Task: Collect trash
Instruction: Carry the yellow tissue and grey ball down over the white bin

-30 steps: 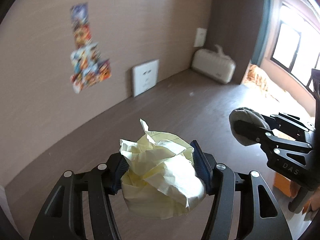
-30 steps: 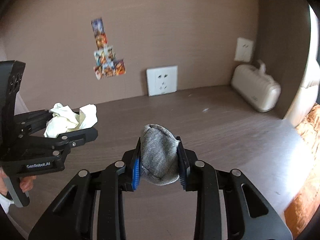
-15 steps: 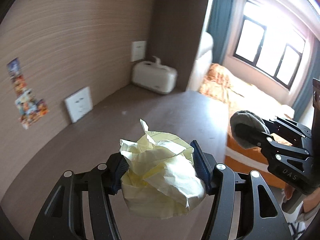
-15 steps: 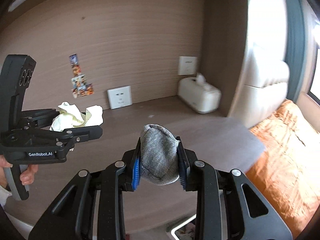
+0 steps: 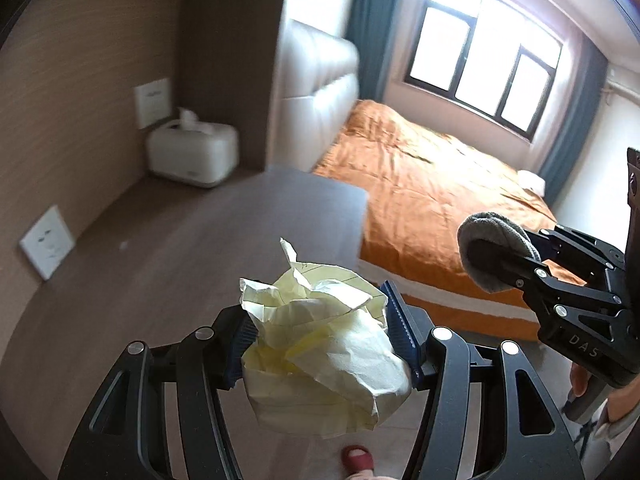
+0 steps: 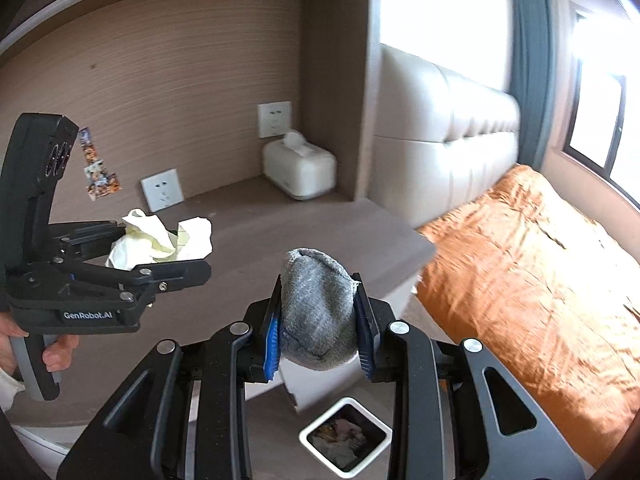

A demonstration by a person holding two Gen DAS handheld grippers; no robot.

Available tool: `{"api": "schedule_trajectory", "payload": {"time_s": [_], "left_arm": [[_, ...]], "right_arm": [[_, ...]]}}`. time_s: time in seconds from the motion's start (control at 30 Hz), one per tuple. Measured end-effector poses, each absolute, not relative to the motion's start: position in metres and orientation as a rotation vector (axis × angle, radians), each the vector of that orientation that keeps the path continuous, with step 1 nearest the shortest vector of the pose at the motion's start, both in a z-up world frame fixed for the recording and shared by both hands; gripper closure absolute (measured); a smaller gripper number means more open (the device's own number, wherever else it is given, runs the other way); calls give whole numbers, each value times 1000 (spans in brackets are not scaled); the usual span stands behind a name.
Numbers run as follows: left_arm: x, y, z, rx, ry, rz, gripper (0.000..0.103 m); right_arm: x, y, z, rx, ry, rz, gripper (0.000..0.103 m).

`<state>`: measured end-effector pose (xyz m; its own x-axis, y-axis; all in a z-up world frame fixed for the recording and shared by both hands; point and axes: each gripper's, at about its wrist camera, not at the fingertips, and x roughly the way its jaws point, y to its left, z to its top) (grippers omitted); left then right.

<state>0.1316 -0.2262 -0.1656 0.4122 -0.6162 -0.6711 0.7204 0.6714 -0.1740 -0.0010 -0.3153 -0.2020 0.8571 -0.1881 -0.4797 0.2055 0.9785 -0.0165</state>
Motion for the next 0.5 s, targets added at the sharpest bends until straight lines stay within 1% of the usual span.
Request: {"api": "schedule_trajectory", "payload": {"time_s": [0.3,0.5], "left_arm": [[118,-285,-183,194,813,-942,45],[110,-314,-207,231,864,-972,45]], "right_arm": [[-29,-351,-220,89,538,-216,71],[-36,-374,-238,148,573,-230,71]]}}
